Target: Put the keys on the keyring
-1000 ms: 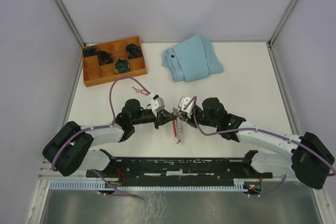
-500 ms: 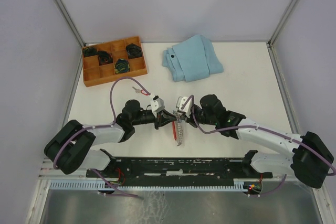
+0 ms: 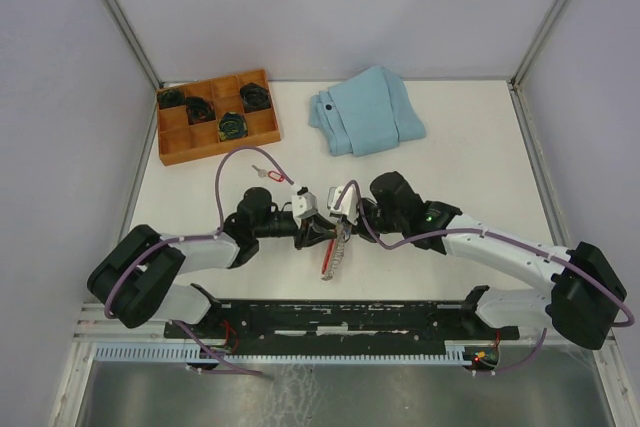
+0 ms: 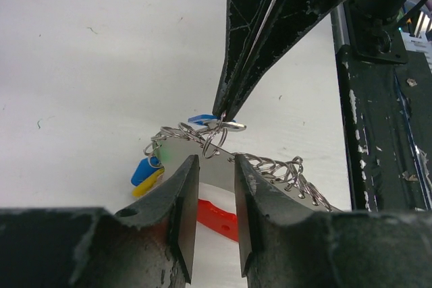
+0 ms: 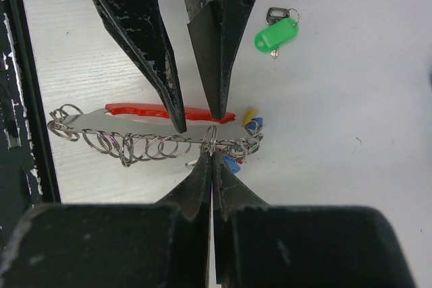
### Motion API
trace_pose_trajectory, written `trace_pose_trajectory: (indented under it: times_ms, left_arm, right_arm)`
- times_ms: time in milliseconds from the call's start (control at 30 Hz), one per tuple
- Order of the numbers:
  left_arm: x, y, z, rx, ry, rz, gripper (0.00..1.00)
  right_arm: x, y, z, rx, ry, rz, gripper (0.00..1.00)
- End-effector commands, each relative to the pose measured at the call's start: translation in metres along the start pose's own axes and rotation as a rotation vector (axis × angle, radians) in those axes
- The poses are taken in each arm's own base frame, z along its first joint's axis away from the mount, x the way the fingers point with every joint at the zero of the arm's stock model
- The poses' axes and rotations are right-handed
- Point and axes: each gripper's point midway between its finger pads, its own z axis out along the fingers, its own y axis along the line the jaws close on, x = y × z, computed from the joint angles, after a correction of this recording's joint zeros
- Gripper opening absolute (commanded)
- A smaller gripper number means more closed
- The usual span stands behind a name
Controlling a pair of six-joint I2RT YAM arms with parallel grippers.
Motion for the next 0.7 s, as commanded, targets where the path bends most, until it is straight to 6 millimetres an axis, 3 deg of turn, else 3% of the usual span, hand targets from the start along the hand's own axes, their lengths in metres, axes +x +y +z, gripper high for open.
trace_pose_trajectory:
  times_ms: [0,400,667]
  left_arm:
    - [-0.021,0.000,0.004,0.060,-0.036,0.142,0.35]
    - [-0.019,-0.003,0.013,0.136,-0.042,0.142,0.35]
    - [-0.014,-0.007,0.018,0.184,-0.034,0.116,0.28]
  right_arm:
    - [-0.032,-0.008,-0.005,-0.003,-0.076,-0.050,0.01]
    - [-0.035,-0.006,-0.006,-0.018,-0.086,-0.062,0.01]
    - [-0.038,-0.004,-0.005,-0.033,-0.097,-0.063,0.01]
